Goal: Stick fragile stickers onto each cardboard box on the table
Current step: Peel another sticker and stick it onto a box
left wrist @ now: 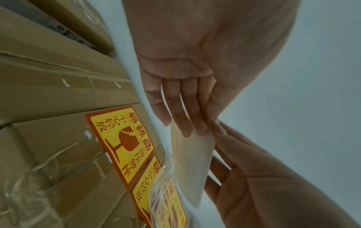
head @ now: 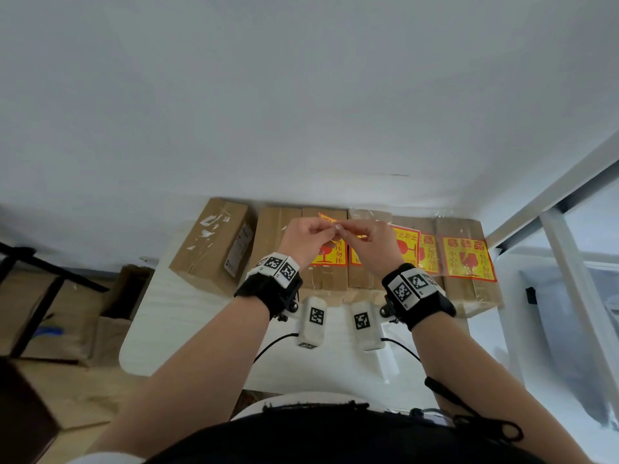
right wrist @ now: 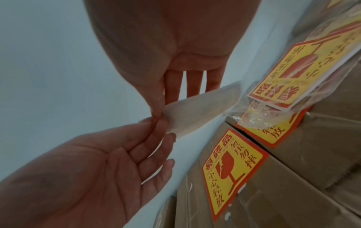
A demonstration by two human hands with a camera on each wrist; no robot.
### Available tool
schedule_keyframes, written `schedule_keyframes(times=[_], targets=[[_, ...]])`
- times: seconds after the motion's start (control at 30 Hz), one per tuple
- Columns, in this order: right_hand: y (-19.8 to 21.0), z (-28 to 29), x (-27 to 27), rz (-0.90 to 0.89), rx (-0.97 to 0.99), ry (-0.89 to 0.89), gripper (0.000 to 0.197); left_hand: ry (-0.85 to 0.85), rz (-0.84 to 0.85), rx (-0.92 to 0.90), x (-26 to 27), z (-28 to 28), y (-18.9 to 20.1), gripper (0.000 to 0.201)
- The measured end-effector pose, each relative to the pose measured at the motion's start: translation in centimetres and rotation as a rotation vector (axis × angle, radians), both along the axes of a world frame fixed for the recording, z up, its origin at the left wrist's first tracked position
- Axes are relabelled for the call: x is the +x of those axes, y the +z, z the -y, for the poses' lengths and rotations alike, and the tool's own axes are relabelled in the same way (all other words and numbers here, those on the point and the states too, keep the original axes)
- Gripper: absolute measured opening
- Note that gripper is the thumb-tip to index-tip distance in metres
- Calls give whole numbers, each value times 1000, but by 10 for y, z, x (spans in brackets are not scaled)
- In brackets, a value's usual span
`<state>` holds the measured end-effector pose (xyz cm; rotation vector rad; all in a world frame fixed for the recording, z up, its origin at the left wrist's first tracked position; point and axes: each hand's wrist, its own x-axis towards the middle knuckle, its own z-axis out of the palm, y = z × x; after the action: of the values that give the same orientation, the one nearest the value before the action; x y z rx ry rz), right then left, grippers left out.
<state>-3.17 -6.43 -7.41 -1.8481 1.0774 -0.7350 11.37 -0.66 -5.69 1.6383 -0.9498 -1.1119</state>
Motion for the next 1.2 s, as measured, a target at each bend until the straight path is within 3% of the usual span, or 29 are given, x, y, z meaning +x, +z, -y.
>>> schedule_keyframes(times=[0.37,1.2], targets=[[2,-9,2,3,79,-60,12,19,72,35,0,-13,-3,9],[2,-36,-33,179,214,-739,11,345,-63,73,33,-55,-10,13]])
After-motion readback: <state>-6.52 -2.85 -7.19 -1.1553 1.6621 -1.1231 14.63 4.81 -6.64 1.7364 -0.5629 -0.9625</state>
